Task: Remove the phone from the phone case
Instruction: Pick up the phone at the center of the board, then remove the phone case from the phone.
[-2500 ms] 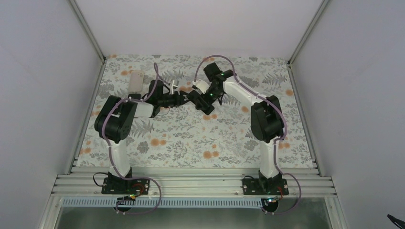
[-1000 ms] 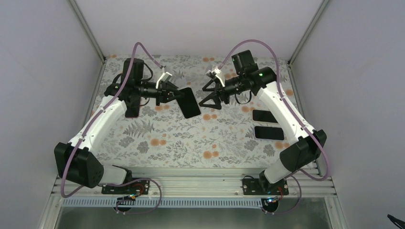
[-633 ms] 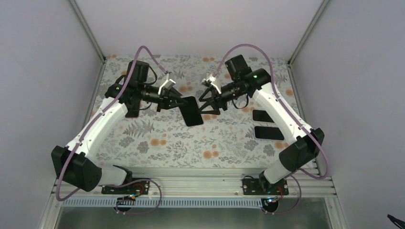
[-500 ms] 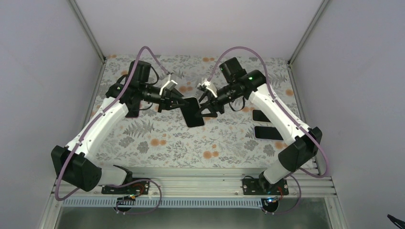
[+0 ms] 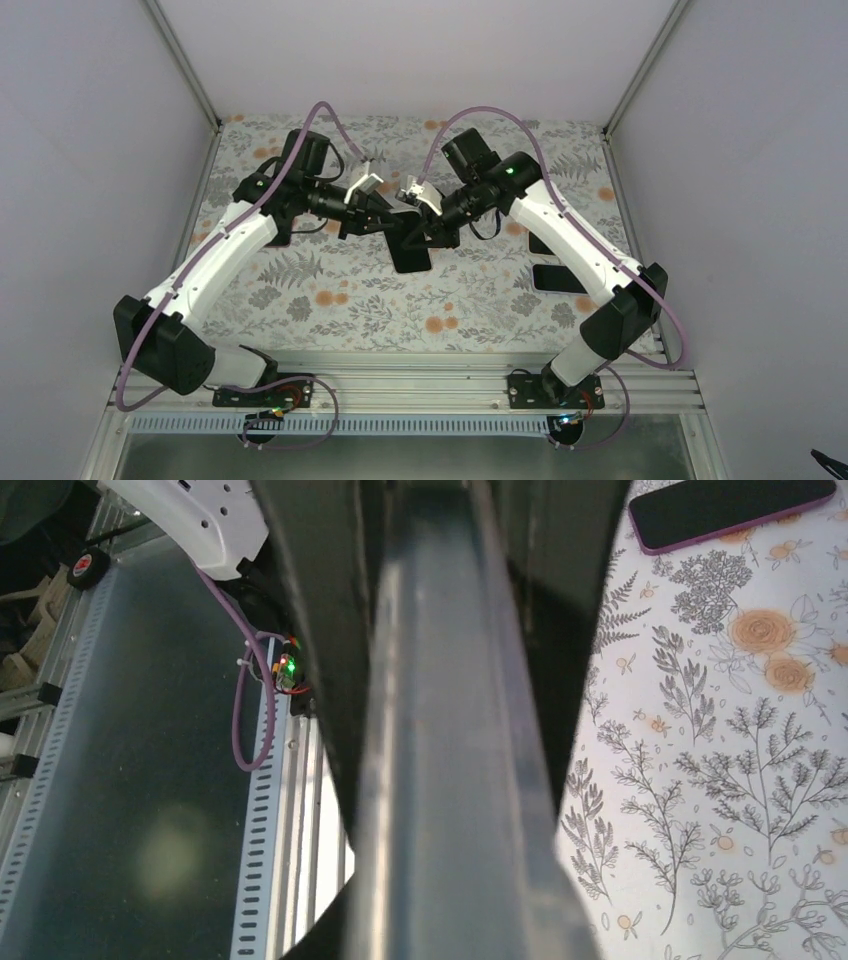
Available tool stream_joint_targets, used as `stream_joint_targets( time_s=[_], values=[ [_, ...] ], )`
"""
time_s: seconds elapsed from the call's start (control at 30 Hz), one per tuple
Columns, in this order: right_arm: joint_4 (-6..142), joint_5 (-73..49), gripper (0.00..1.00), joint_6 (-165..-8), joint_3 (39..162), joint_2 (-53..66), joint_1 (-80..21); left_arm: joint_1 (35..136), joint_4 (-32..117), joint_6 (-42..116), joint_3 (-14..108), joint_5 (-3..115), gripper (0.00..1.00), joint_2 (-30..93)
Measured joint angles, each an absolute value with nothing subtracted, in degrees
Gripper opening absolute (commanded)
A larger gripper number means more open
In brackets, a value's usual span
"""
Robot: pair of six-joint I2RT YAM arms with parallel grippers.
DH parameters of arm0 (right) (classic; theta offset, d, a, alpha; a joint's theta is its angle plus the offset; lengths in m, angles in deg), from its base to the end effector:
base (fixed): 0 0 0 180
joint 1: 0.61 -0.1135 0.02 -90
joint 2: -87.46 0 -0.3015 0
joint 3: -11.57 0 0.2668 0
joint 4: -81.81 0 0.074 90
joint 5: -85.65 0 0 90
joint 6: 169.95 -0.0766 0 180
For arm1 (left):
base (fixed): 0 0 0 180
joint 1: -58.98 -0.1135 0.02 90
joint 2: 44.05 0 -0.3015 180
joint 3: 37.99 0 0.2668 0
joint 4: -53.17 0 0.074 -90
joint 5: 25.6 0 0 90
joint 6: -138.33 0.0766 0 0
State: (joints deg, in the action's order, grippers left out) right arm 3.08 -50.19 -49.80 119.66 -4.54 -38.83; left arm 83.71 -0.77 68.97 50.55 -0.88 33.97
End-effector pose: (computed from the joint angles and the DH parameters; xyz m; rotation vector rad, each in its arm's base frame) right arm 0.2374 0.2569 0.3756 -1.6267 1.9345 1.1035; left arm 0.2404 -0.1873 0.3843 1.3043 1.6635 -1.3357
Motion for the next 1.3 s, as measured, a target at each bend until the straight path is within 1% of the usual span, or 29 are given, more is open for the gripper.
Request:
stream_joint_targets(
  time_s=[0.07, 0.1, 0.13, 0.2, 0.27, 0.3, 0.33, 0.43, 0.5, 0.67, 0.8, 0.93, 1.0, 1.13, 1.3],
  values=[
    [3.1, -49.8, 0.05, -49.8, 119.7, -4.5, -39.1, 83.9, -0.9, 69.1, 50.6, -0.6, 0.06, 34.3],
    [3.2, -49.5, 0.04, -50.0, 119.7, -4.5, -39.1, 84.0, -0.9, 69.1, 50.7, -0.7, 0.06, 34.3],
    [3.0, -49.5, 0.04, -50.3, 119.7, -4.6, -39.1, 84.2, -1.1, 69.5, 50.7, -0.5, 0.08, 34.3],
    [3.0, -49.4, 0.04, -50.5, 119.7, -4.6, -39.1, 84.3, -1.3, 69.7, 50.9, -0.3, 0.32, 34.4],
    [3.2, -49.2, 0.04, -50.5, 119.7, -4.6, -39.2, 84.2, -1.4, 69.8, 51.4, -0.2, 0.52, 34.5],
    [3.1, -49.0, 0.04, -50.5, 119.7, -4.6, -39.2, 84.2, -1.4, 69.6, 51.9, -0.3, 0.60, 34.6],
    [3.2, -48.7, 0.04, -50.6, 119.7, -4.6, -39.2, 84.0, -1.4, 69.8, 52.4, -0.5, 0.65, 34.6],
    [3.4, -48.5, 0.04, -51.0, 119.7, -4.6, -39.2, 82.8, -1.1, 69.7, 54.0, -1.2, 0.76, 34.6],
    [3.8, -48.5, 0.04, -51.3, 119.7, -4.6, -39.0, 81.6, -1.1, 69.5, 55.2, -1.9, 0.80, 34.6],
    [5.1, -49.8, 0.04, -52.8, 122.6, -4.7, -37.2, 77.3, -1.6, 69.5, 56.7, -3.2, 0.84, 34.3],
    [7.2, -53.0, 0.04, -54.8, 127.2, -4.8, -35.1, 74.8, -3.6, 70.3, 57.9, -3.3, 0.83, 33.1],
    [11.7, -58.6, 0.04, -58.6, 130.2, -4.8, -32.3, 74.2, -4.5, 71.2, 57.1, -3.2, 0.82, 28.9],
    [13.4, -61.8, 0.04, -60.4, 130.9, -4.8, -31.1, 74.2, -3.9, 71.1, 55.6, -3.3, 0.80, 26.2],
    [15.6, -67.2, 0.04, -62.8, 131.5, -4.8, -29.8, 74.2, -0.1, 69.5, 51.7, -3.5, 0.72, 21.7],
    [16.8, -72.5, 0.04, -64.7, 131.5, -4.8, -29.8, 74.3, 4.6, 66.7, 46.5, -4.0, 0.67, 21.1]
  ],
)
